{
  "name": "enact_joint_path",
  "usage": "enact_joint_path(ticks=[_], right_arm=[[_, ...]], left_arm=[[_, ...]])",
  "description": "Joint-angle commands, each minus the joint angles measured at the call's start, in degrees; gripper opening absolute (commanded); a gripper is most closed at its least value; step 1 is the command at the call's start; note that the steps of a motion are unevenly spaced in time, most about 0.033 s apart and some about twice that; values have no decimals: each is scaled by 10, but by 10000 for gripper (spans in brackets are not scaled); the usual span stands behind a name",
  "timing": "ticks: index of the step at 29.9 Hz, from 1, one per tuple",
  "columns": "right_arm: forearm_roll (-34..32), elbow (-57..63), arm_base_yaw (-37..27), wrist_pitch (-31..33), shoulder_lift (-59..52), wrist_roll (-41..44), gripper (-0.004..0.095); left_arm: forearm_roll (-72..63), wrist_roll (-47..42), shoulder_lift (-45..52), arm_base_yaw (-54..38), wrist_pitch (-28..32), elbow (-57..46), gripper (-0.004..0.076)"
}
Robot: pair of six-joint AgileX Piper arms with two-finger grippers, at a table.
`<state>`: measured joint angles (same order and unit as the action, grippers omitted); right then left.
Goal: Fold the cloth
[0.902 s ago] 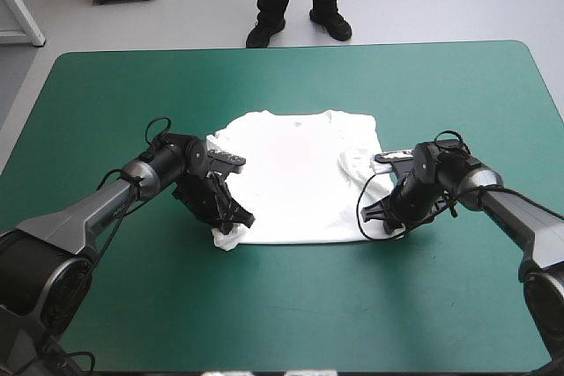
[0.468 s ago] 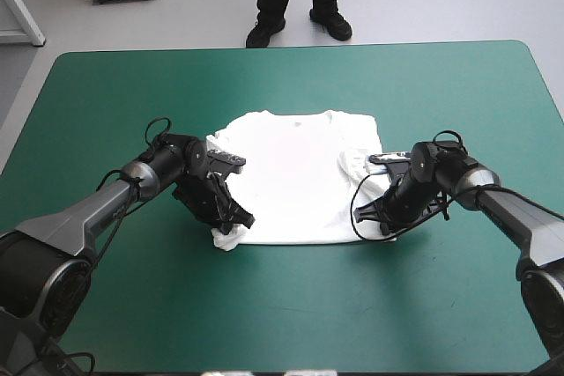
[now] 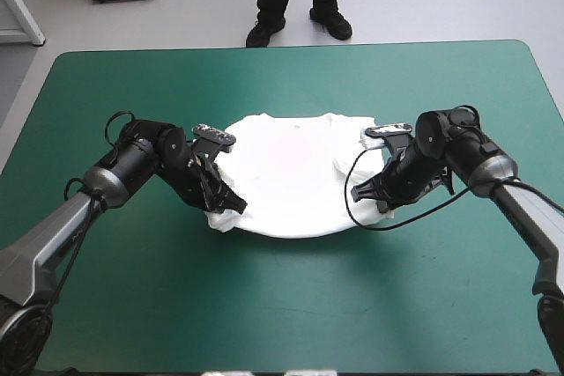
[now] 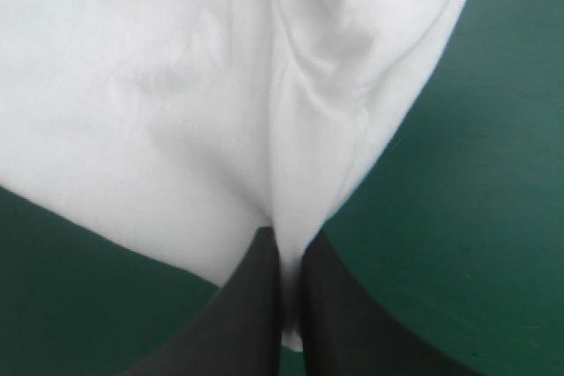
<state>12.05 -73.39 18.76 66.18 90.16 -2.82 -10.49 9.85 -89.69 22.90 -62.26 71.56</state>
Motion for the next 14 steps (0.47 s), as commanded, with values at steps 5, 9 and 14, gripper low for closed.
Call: enact_joint_path(ticks=[5, 9, 14], right_arm=[[-11, -67, -1, 48, -63, 12, -13], [-11, -93, -1, 47, -74, 17, -13], [-13, -114, -1, 13, -74, 17, -13]], left_arm=[[-5, -17, 80, 2, -25, 32, -10], [0, -24, 94, 2, -26, 58, -10], [28, -30, 95, 2, -9, 97, -10]])
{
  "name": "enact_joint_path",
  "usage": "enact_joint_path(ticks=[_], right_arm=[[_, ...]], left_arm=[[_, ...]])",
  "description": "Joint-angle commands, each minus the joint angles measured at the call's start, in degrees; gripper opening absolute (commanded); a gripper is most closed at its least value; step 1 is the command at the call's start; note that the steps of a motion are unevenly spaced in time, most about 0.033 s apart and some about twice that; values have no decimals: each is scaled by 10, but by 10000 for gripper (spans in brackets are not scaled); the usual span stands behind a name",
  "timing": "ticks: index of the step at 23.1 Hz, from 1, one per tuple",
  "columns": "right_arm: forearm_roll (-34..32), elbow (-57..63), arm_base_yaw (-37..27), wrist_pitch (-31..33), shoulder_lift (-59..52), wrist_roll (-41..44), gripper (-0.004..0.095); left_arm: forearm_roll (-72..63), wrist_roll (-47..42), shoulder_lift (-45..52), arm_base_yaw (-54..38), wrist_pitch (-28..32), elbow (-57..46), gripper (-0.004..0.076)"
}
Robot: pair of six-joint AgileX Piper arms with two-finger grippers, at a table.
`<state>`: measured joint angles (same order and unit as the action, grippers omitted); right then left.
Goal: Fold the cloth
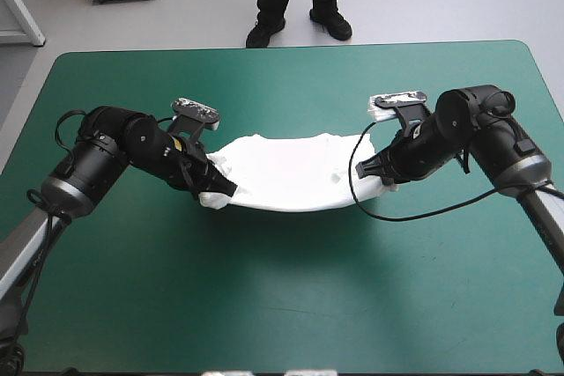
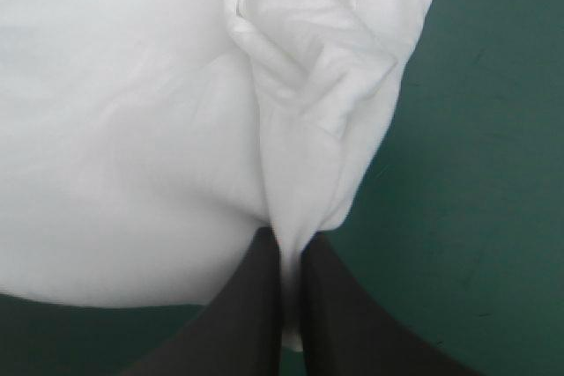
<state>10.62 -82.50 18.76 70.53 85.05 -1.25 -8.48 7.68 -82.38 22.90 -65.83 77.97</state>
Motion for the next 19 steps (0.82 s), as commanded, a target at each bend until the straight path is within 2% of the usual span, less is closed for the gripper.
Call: enact_joint_path(ticks=[1, 8, 11, 15, 19], right_arm=[[-1, -23, -1, -46, -22, 7, -13], [-29, -23, -3, -172, -15, 20, -13], [-43, -23, -3, -226, 14, 33, -13], [-50, -23, -3, -318, 62, 37, -13], [-51, -23, -3, -362, 106, 37, -13]], left_arm=[[14, -9, 22, 2, 36, 37, -10], [77, -37, 20, 2, 112, 41, -10], [114, -41, 13, 2, 168, 41, -10], [138, -52, -38, -9, 205, 41, -10], [139, -52, -89, -32, 241, 41, -10]])
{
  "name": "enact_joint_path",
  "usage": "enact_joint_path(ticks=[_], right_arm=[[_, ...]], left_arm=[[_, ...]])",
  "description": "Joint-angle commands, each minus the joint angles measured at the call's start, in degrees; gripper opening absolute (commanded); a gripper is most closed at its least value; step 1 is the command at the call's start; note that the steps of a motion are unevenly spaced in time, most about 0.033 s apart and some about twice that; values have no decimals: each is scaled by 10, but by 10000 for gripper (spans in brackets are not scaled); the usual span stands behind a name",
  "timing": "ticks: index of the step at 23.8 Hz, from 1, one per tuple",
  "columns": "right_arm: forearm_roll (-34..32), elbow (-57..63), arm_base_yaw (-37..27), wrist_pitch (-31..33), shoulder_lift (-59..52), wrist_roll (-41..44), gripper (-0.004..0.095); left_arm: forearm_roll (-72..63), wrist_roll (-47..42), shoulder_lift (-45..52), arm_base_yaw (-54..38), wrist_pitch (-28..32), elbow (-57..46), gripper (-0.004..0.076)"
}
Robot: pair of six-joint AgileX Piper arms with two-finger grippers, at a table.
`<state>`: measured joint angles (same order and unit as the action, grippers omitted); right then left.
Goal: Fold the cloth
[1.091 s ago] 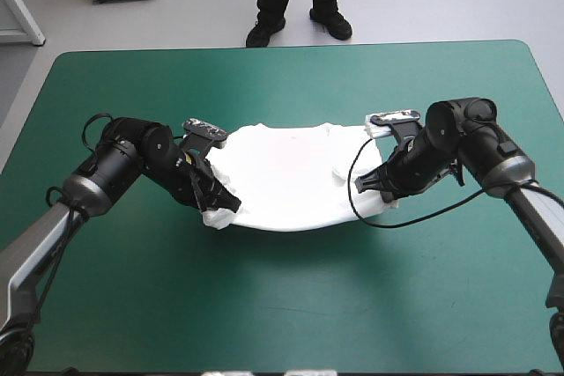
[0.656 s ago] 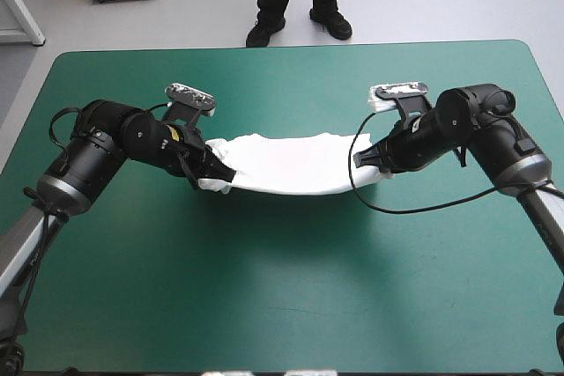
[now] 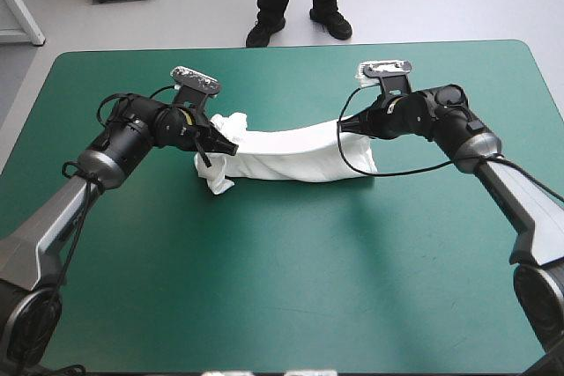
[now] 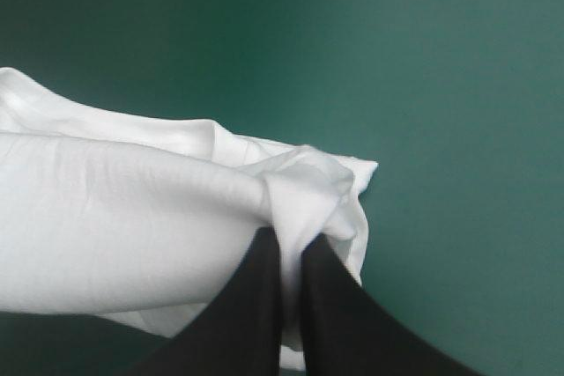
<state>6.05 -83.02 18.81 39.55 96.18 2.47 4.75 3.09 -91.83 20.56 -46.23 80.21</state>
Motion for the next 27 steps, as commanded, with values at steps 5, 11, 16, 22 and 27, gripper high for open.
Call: enact_joint_path(ticks=[5, 11, 16, 22, 27], right_arm=[[-13, -19, -4, -86, 30, 0, -13], [-17, -28, -4, -84, 75, -5, -12], [-18, -64, -4, -35, 85, -40, 90], [-9, -94, -4, 22, 74, -40, 502], [-13, -94, -4, 41, 42, -40, 514]], left_arm=[[10, -6, -34, -15, 80, 19, -10], [8, -6, -78, -15, 106, 19, -10], [-8, 4, -78, -15, 102, 19, -8], [-26, 29, -77, -15, 59, 22, 336], [-29, 29, -68, -15, -12, 82, 459]])
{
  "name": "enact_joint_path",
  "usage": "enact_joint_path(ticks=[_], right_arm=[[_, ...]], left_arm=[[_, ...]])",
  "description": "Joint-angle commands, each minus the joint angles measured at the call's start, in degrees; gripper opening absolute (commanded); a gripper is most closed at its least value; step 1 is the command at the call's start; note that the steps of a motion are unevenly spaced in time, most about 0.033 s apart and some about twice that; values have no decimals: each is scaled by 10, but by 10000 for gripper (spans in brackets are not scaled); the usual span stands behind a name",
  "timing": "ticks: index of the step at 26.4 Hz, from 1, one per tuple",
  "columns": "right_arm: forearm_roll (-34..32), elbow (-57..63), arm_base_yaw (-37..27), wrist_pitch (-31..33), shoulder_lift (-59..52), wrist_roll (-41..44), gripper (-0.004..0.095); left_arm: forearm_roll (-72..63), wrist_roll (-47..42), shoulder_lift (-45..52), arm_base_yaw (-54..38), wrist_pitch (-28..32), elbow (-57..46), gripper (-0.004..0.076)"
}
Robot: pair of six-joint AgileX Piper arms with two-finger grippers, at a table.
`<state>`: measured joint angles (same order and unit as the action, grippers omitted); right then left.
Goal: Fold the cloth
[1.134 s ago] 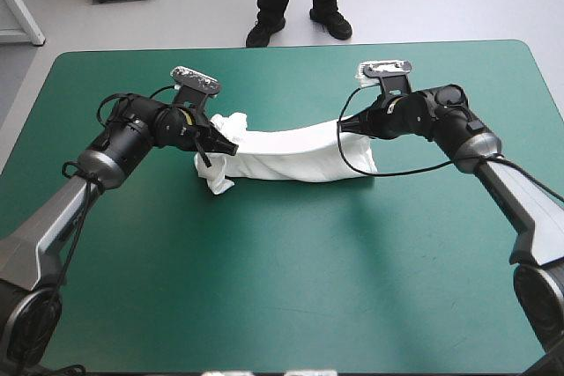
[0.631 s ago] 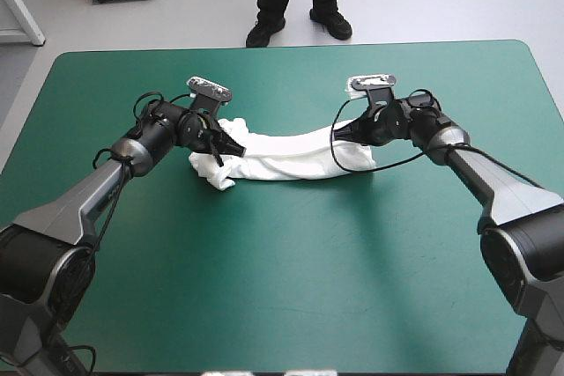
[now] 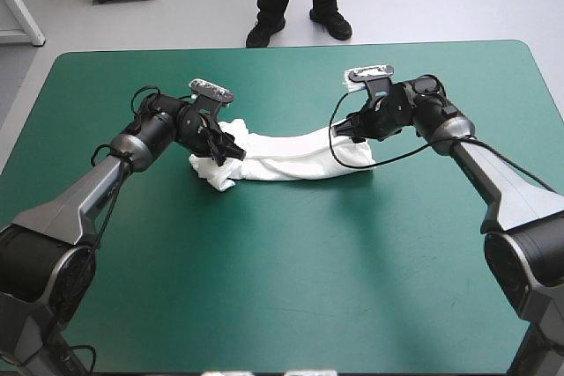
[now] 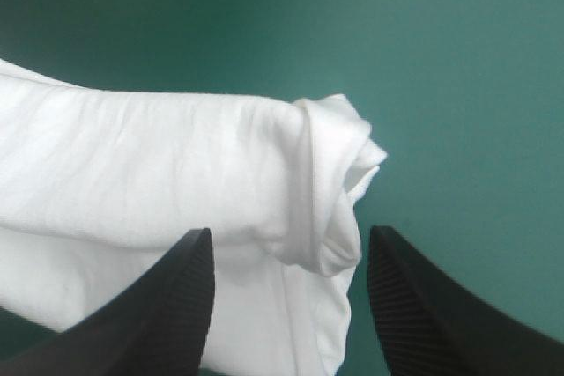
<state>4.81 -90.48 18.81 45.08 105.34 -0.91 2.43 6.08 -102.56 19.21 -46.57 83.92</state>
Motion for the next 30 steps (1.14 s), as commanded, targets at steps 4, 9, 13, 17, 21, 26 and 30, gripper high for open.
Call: enact_joint_path(ticks=[4, 9, 13, 17, 21, 26, 30], right_arm=[[-36, -19, -4, 10, -91, -4, 513], [-102, -19, -4, 94, -171, 57, 514], [-105, -19, -4, 140, -201, 74, 513], [-131, -19, -4, 147, -230, 116, 513], [-104, -19, -38, 158, -247, 129, 513], [39, -19, -137, 169, -246, 81, 513], [140, -19, -209, 174, -241, 25, 514]], left_arm=[[-5, -1, 72, -1, -75, 99, 459], [-169, 63, 164, 0, -127, 125, 371], [-276, 155, 184, 1, -141, 125, 1], [-321, 201, 175, 1, -133, 125, -10], [-328, 210, 140, 1, -129, 126, -10], [-360, 239, 78, 1, -121, 126, -10], [-376, 242, 31, 1, -105, 126, -10]])
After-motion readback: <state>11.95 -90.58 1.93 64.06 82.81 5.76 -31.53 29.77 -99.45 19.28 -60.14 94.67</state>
